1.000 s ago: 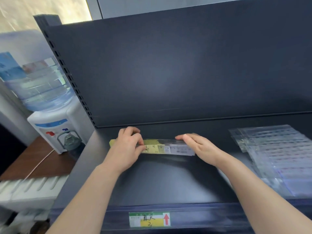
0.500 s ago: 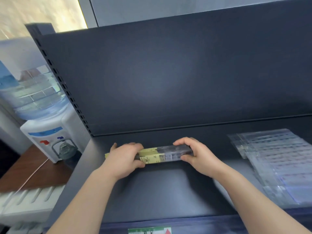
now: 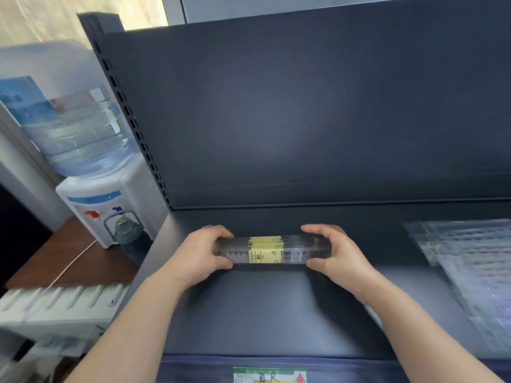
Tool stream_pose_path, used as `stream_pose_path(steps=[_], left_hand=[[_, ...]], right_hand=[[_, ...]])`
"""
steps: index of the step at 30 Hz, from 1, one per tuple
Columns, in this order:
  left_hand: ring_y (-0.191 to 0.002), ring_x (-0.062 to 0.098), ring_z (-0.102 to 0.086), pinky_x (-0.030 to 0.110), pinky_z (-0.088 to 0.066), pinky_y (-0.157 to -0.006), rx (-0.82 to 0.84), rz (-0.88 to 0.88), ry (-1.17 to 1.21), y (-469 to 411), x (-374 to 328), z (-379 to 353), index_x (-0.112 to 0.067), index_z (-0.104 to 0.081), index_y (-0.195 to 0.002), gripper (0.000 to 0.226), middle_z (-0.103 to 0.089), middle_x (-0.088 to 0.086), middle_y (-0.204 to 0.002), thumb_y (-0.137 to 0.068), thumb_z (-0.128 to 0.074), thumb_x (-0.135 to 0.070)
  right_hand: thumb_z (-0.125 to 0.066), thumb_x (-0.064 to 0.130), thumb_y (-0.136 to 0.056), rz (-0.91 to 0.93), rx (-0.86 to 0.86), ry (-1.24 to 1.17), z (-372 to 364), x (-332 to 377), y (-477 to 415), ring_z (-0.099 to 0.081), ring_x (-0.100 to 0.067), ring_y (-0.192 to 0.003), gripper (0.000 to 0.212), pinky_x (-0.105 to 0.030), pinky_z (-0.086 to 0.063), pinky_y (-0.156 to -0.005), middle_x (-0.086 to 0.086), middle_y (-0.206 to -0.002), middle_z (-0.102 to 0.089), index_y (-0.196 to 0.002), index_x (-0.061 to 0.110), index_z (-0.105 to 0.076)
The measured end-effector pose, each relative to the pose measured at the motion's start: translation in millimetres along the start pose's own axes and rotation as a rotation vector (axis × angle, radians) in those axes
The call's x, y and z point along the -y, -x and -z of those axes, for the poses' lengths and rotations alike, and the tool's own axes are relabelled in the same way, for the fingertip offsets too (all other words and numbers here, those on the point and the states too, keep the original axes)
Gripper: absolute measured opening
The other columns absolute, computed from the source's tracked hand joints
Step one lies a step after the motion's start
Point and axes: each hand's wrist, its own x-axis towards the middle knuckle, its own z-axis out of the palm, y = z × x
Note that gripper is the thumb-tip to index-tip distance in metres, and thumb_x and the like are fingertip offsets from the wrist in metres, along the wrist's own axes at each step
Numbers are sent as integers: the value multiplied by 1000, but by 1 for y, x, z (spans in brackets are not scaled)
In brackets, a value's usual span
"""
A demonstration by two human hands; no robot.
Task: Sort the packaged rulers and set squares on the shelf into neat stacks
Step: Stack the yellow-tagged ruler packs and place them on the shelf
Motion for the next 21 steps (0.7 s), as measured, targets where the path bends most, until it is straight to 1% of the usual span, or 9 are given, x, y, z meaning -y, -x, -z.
stream_pose_path(steps=[2, 5, 9, 11, 13, 15, 17, 19, 21], left_hand=[[-96, 14, -57, 30, -45, -88, 54, -20, -153, -3, -2, 2, -33, -59, -100, 42, -57, -12, -97, -66, -83, -29], [-108, 13, -52, 41, -35, -104, 74, -80, -407, -4, -15, 3, -35, -55, -116, 54, -56, -13, -106, -67, -76, -48], [-102, 17, -56, 34, -47, -83, 44, -170, -369, -4, -22, 1, -29, -59, -111, 38, -54, -8, -101, -76, -73, -38], [-103, 15, -55, 34, -46, -86, 20, -177, -387, -6, -21, 4, -32, -59, -112, 40, -56, -11, -103, -75, -74, -42], [-110, 13, -54, 36, -42, -96, 42, -155, -410, -6, -15, 7, -36, -57, -119, 53, -59, -15, -113, -71, -75, -47], [-120, 14, -50, 37, -41, -102, 40, -68, -271, -3, -3, 7, -33, -51, -132, 77, -54, -12, -127, -64, -83, -46], [-126, 15, -45, 33, -40, -105, -34, 59, 31, 3, 8, 5, -27, -44, -141, 99, -46, -6, -137, -56, -93, -32], [-130, 13, -44, 28, -39, -105, -82, 124, 316, 9, 12, -2, -24, -39, -144, 105, -43, -4, -142, -54, -95, -17], [-132, 11, -43, 26, -38, -104, -79, 110, 467, 12, 12, -11, -23, -38, -144, 104, -43, -5, -145, -57, -93, -8]], right_hand=[[-69, -1, -78, 14, -7, 61, -3, 1, -1, -50, 0, -109, 58, 1, -39, -73, 14, -122, -44, -123, 35, -57], [-69, 4, -80, 81, -30, 221, -5, 3, -2, -51, -5, -108, 50, -7, -35, -85, 12, -118, -47, -119, 32, -59], [-69, 2, -81, 102, -24, 243, -3, 7, -1, -55, -9, -99, 41, -18, -40, -86, 9, -107, -51, -107, 32, -60], [-70, 3, -80, 109, -27, 279, -2, 9, -1, -53, -9, -101, 41, -20, -42, -88, 10, -107, -51, -109, 31, -59], [-72, 8, -79, 89, 3, 366, -3, 9, 0, -47, -9, -108, 47, -22, -40, -90, 12, -111, -49, -116, 32, -57], [-74, 11, -78, 72, 18, 370, -5, 7, 2, -44, -9, -113, 53, -21, -38, -92, 14, -116, -47, -122, 33, -55], [-75, 7, -77, 66, -22, 288, -8, 5, 4, -48, -8, -111, 56, -14, -37, -90, 14, -119, -46, -122, 34, -56], [-75, 2, -75, 60, -59, 225, -11, 5, 3, -52, -6, -108, 57, -4, -35, -83, 13, -119, -47, -118, 35, -58], [-76, 0, -73, 47, -70, 197, -13, 8, 3, -52, -6, -105, 58, 1, -34, -77, 13, -117, -48, -116, 36, -59]])
